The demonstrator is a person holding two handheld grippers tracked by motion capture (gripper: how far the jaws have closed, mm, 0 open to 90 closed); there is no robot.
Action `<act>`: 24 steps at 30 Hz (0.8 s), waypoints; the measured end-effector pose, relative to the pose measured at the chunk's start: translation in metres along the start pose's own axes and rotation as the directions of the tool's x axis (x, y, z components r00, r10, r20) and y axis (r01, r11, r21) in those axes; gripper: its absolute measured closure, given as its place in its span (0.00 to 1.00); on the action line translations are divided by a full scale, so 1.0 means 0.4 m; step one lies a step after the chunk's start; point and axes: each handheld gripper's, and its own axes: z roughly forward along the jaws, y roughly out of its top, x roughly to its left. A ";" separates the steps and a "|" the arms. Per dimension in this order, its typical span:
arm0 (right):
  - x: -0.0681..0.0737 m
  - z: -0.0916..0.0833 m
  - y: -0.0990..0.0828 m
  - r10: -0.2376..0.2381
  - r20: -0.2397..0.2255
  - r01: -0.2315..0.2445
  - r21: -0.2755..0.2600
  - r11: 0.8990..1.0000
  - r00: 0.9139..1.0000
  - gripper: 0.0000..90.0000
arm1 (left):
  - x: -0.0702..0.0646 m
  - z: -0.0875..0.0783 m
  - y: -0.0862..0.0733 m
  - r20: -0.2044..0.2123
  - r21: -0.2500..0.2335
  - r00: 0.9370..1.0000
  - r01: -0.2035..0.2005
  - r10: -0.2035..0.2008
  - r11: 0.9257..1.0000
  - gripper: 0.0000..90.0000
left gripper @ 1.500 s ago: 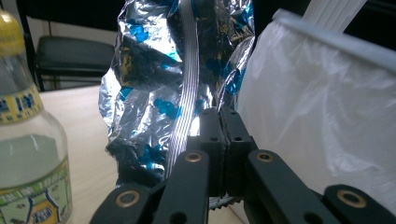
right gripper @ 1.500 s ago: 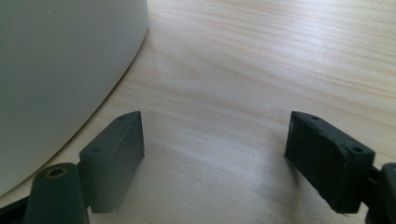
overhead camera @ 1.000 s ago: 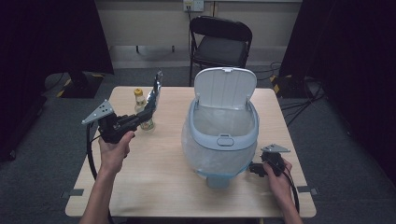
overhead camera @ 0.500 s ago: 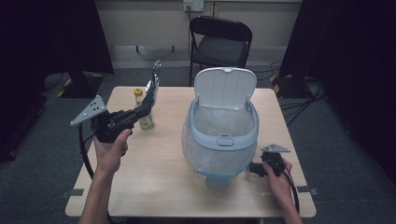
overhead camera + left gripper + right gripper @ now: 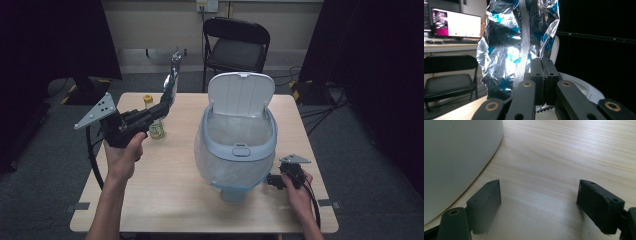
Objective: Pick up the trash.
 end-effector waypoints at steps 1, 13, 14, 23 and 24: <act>0.001 0.000 0.000 0.005 -0.002 -0.005 0.003 1.000 1.000 0.21 | -0.003 0.005 0.005 0.003 -0.002 1.000 -0.010 0.010 1.000 0.99; 0.000 0.000 0.000 0.002 -0.001 -0.002 0.001 1.000 1.000 0.21 | -0.054 0.066 0.028 0.074 0.006 0.997 -0.028 0.027 1.000 0.99; 0.001 0.000 0.000 0.004 -0.001 -0.004 0.003 1.000 1.000 0.21 | -0.057 0.070 0.030 0.078 0.004 0.996 -0.032 0.032 0.999 0.99; 0.000 0.000 0.000 0.002 -0.001 -0.002 0.001 1.000 1.000 0.21 | -0.096 0.116 0.048 0.134 -0.008 0.990 -0.032 0.033 0.999 0.98; 0.001 0.000 0.000 0.005 -0.002 -0.005 0.003 1.000 1.000 0.21 | -0.103 0.123 0.050 0.139 -0.006 0.990 -0.038 0.039 0.999 0.98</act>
